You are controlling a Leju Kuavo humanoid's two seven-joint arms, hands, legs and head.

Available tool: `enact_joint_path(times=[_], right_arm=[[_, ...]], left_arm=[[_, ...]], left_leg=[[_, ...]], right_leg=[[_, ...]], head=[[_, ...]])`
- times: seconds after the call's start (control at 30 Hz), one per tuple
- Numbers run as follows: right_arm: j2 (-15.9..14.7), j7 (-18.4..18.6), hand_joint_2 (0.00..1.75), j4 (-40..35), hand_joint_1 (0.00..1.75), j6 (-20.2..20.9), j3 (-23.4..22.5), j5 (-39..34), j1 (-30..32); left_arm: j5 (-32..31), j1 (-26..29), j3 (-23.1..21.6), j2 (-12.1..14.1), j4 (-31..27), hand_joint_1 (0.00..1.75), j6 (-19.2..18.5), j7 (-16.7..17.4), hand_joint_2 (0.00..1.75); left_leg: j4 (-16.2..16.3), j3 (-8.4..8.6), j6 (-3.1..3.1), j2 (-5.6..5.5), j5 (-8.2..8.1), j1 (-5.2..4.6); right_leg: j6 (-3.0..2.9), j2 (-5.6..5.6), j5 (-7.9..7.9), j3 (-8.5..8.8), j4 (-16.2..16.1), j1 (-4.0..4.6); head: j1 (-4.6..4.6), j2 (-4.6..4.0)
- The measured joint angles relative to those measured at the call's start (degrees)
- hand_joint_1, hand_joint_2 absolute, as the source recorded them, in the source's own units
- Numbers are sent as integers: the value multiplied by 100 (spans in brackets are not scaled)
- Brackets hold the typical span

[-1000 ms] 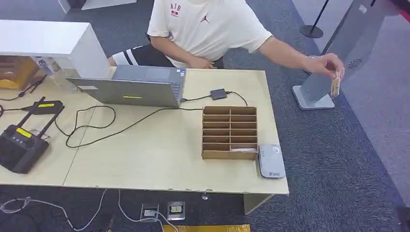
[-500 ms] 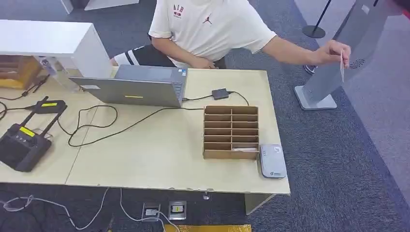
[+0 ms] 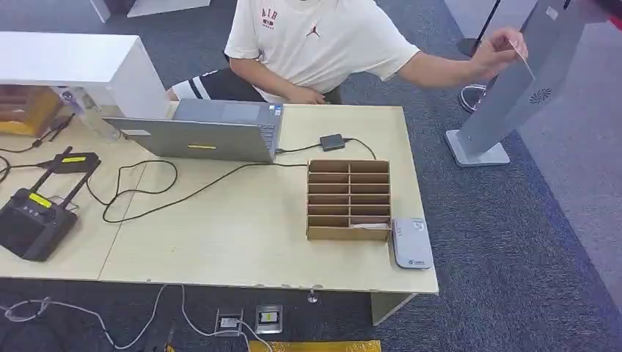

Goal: Pass the card to the sensor for recognition and then transmit it.

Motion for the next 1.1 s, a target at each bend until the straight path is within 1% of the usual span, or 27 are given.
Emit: enact_joint_path(times=[0.03, 0.07, 0.13, 0.2, 0.27, 0.37, 0.5, 0.6, 0.7, 0.9, 1.07, 1.1], right_arm=[[105, -44, 175, -37, 0, 22, 105, -24, 4], [305, -107, 175, -109, 0, 78, 305, -57, 24], [569, -147, 175, -248, 0, 177, 591, -114, 154], [757, -142, 175, -418, 0, 199, 825, -138, 319], [978, -42, 175, -670, 0, 330, 1120, -107, 611], [1128, 190, 175, -1130, 0, 424, 1399, -20, 1095], [1229, 341, 175, -1629, 0, 474, 1594, 72, 1564], [1264, 441, 175, -1972, 0, 527, 1695, 104, 1879], [1297, 500, 175, -2232, 0, 522, 1751, 192, 2099], [1367, 544, 175, -2610, 0, 466, 1865, 236, 2333], [1432, 500, 175, -2715, 0, 426, 1937, 282, 2368], [1441, 500, 175, -2733, 101, 424, 1950, 282, 2376]], left_arm=[[-46, -1, -2, -2, 0, 0, -59, -20, 0], [-111, -1, -2, 17, 0, 0, -176, -72, 0], [-169, -6, -6, 74, 0, 0, -344, -158, 0], [-204, -13, -6, 112, 0, 0, -418, -179, 0], [-319, -27, -11, 210, 0, 0, -503, -177, 0], [-343, -49, -11, 254, 0, 0, -466, -188, 0], [-330, -33, -13, 269, 0, 0, -385, -190, 0], [-335, -19, -15, 240, -26, 0, -186, -186, 0], [-341, -16, -17, 223, -50, 0, -169, -171, 0], [-348, -16, -24, 195, -94, 0, -175, -131, 0], [-339, -12, -24, 179, -109, 0, -173, -129, 0], [-339, -12, -24, 177, -116, 0, -173, -129, 0]], left_leg=[[0, 5, -1, -1, 1, 1], [0, 7, -6, -1, 5, 1], [1, 9, -6, -4, 5, 11], [2, 6, -9, -15, 6, 14], [2, 7, -13, -19, 9, 20], [3, 4, -13, -30, 8, 21], [3, -5, -13, -33, 8, 20], [3, -5, -13, -32, 8, 19], [3, -5, -13, -32, 8, 18], [3, -4, -13, -31, 8, 19], [3, -5, -13, -31, 8, 19], [3, -5, -13, -31, 8, 18]], right_leg=[[0, -1, 1, -2, 0, 1], [0, 1, 1, -4, 1, 1], [-1, -3, 1, -2, 2, 11], [-2, -13, 0, -4, 2, 14], [-2, -13, 0, -5, 1, 20], [-3, -27, -1, -4, 1, 21], [-4, -35, -2, -10, -2, 20], [-4, -34, -2, -10, -5, 19], [-4, -34, -2, -11, -6, 18], [-4, -32, -2, -11, -5, 19], [-4, -32, -2, -12, -5, 19], [-4, -32, -2, -12, -5, 19]], head=[[0, 0], [-7, 0], [-4, 0], [-4, 0], [-2, 0], [-4, 0], [-4, 0], [0, 0], [-4, 0], [-4, 0], [-4, 0], [-2, 0]])
